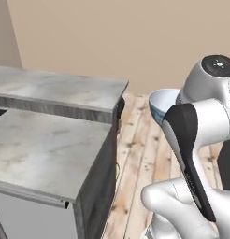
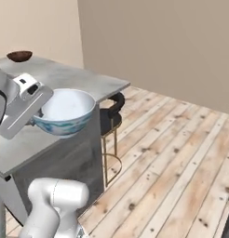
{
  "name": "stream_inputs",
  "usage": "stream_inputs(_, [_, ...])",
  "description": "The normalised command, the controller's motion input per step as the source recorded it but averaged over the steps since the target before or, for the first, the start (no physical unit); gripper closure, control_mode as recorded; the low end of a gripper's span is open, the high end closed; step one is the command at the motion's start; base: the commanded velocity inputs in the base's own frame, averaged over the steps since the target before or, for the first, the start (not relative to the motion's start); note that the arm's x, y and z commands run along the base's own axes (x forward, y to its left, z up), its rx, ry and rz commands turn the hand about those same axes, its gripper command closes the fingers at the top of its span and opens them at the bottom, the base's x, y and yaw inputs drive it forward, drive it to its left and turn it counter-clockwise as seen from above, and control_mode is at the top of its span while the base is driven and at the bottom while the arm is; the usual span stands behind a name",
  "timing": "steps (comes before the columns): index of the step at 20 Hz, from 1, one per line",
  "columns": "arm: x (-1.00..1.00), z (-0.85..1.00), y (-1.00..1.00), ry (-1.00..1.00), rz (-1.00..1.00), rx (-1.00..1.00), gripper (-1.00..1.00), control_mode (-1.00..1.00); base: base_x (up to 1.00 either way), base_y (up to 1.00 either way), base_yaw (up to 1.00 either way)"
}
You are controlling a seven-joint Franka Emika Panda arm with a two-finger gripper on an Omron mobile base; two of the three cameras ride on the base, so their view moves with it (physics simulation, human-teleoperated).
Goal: Pick up the bowls from the cabinet and place each bowl in front of a stool on the dining counter.
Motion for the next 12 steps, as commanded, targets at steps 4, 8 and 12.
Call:
stream_inputs(4, [0.00, 0.00, 0.00, 0.00, 0.00, 0.00, 1.00, 1.00, 0.87, 0.48, -0.33])
stream_inputs(8, [0.00, 0.00, 0.00, 0.00, 0.00, 0.00, 1.00, 1.00, 1.00, -0.03, -0.15])
stream_inputs(12, [0.00, 0.00, 0.00, 0.00, 0.00, 0.00, 1.00, 1.00, 0.80, -0.65, 0.00])
